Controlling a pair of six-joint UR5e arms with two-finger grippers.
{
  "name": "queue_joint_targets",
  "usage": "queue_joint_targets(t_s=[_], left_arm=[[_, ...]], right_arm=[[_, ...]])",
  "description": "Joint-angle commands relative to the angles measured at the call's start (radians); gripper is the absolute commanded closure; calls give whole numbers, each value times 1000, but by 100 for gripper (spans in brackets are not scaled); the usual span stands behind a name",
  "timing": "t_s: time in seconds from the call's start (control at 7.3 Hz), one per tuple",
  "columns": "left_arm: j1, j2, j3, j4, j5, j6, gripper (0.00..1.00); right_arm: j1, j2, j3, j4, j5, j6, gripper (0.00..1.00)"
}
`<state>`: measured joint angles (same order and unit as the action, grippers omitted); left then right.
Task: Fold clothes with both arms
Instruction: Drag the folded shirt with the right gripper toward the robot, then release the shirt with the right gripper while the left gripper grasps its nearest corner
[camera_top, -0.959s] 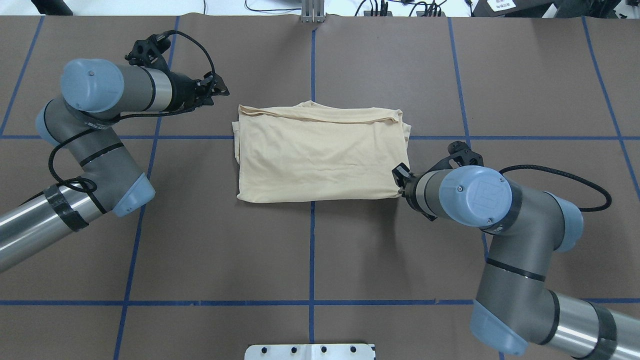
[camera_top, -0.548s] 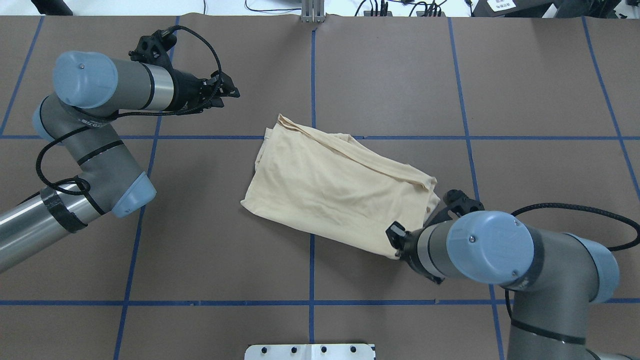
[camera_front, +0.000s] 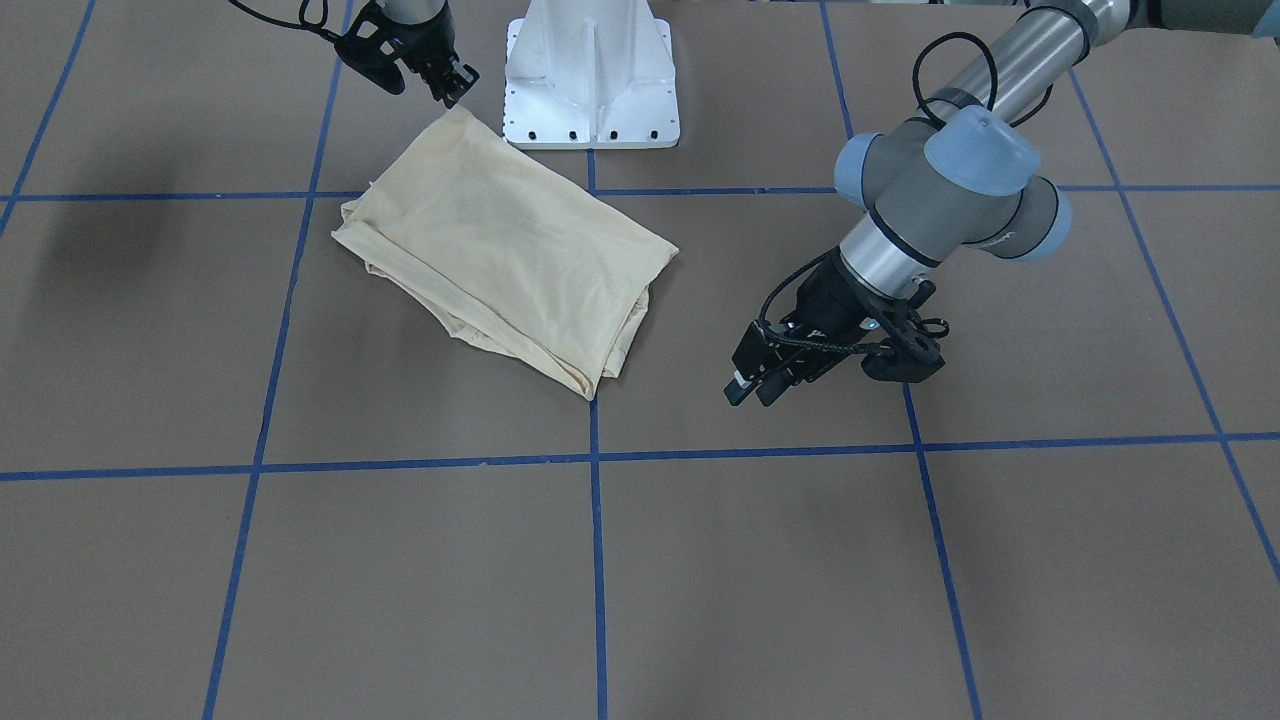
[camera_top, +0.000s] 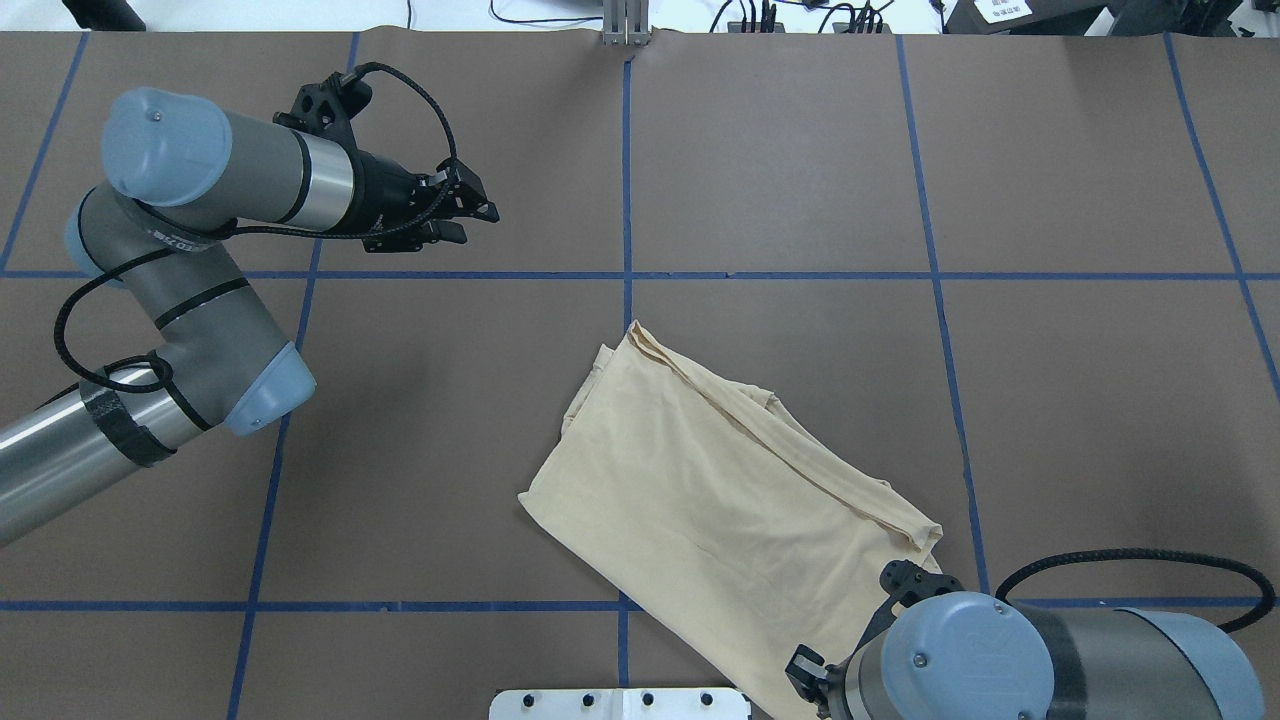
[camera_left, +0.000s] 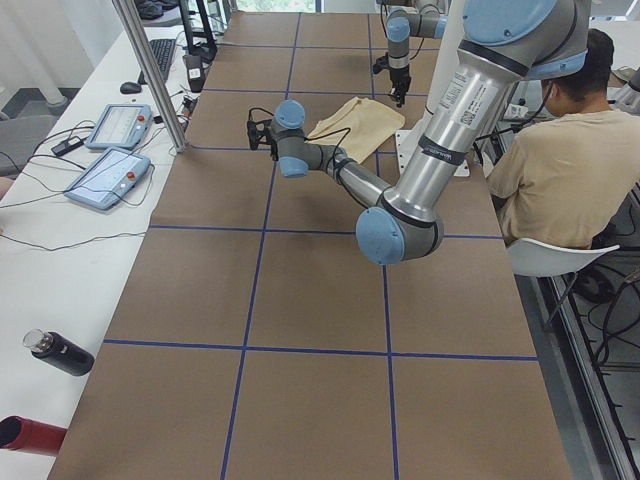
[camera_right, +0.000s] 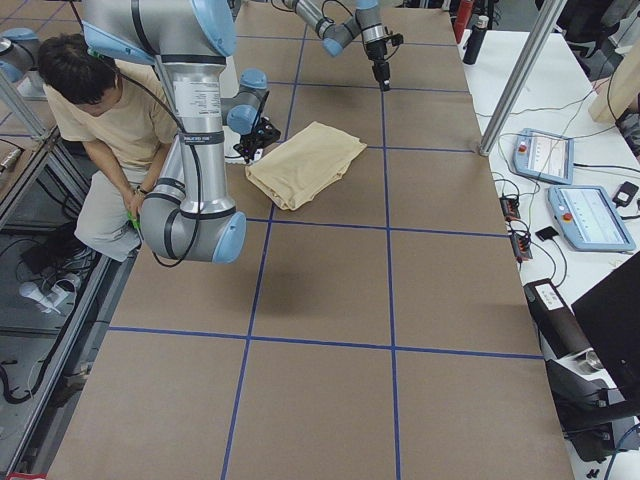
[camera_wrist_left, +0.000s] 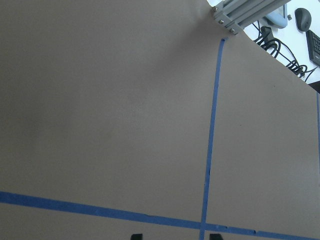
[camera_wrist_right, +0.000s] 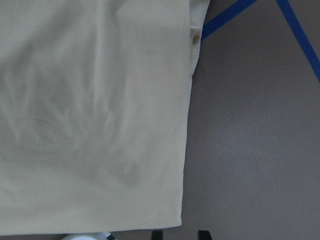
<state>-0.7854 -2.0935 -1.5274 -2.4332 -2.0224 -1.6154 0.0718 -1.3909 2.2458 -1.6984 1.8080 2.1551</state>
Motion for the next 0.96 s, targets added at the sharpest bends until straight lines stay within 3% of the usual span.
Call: queue_joint_targets(t_s=[0.0, 0.27, 0.41, 0.55, 0.82], left_arm=[[40, 41, -107, 81, -33, -101, 41], [122, 127, -197, 117, -4, -177, 37], [240, 128, -203, 190, 140, -213, 36], [324, 125, -217, 259, 224, -216, 36], [391, 132, -221, 289, 232, -267, 36]], right_arm=[[105, -22, 38, -14, 10, -9, 0], [289, 42, 3, -4, -2, -56, 0], [403, 84, -21, -1, -1, -171, 0], [521, 126, -76, 22, 13, -270, 0], [566, 182, -237, 110, 11, -324, 0]])
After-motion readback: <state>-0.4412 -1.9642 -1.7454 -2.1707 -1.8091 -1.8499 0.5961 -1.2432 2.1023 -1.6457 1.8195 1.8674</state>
